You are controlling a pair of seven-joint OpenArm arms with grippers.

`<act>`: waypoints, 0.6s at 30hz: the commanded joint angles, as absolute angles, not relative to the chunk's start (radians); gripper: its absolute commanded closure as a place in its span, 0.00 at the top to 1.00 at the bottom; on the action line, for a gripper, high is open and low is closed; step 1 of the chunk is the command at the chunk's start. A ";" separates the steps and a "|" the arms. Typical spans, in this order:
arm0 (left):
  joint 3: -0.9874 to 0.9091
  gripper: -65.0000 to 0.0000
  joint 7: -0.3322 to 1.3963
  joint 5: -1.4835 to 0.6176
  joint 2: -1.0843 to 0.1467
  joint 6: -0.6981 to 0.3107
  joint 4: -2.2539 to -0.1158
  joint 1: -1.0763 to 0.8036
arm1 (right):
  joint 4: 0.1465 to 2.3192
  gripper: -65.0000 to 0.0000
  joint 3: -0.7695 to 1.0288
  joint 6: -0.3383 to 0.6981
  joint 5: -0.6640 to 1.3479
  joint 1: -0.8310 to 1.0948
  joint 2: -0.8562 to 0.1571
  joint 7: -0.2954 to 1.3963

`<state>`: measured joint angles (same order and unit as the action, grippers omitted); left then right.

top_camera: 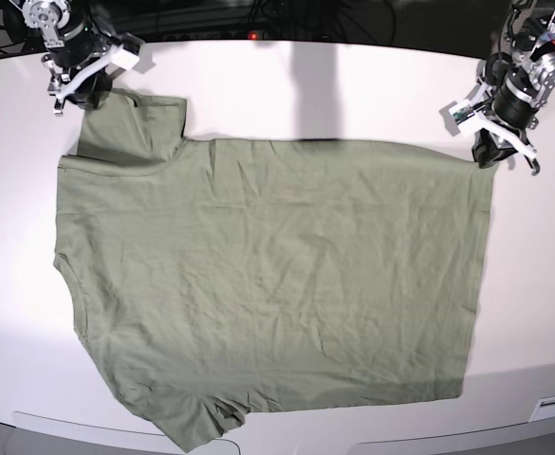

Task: Fold the T-shirt properly
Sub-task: 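Grasp the shoulder edge by the sleeve with the right gripper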

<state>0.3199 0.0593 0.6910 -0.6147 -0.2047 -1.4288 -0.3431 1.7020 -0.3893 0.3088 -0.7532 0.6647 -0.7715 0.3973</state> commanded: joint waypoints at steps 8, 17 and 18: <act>0.350 0.00 0.058 0.673 -0.596 -0.313 -1.403 -0.394 | 1.672 0.14 -0.420 0.428 -0.651 0.688 -0.723 0.331; 0.350 0.00 0.070 0.673 -0.598 -0.313 -1.403 -0.399 | 1.739 0.00 -0.420 0.374 -0.517 0.688 -0.739 0.560; 0.350 0.00 0.070 0.673 -0.599 -0.313 -1.403 -0.400 | 1.760 0.00 -0.420 0.367 -0.498 0.689 -0.745 0.570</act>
<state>0.3199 0.0628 0.6888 -0.6151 -0.2047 -1.4288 -0.3439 1.7653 -0.4015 0.2955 -0.5755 0.6655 -0.7425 0.5713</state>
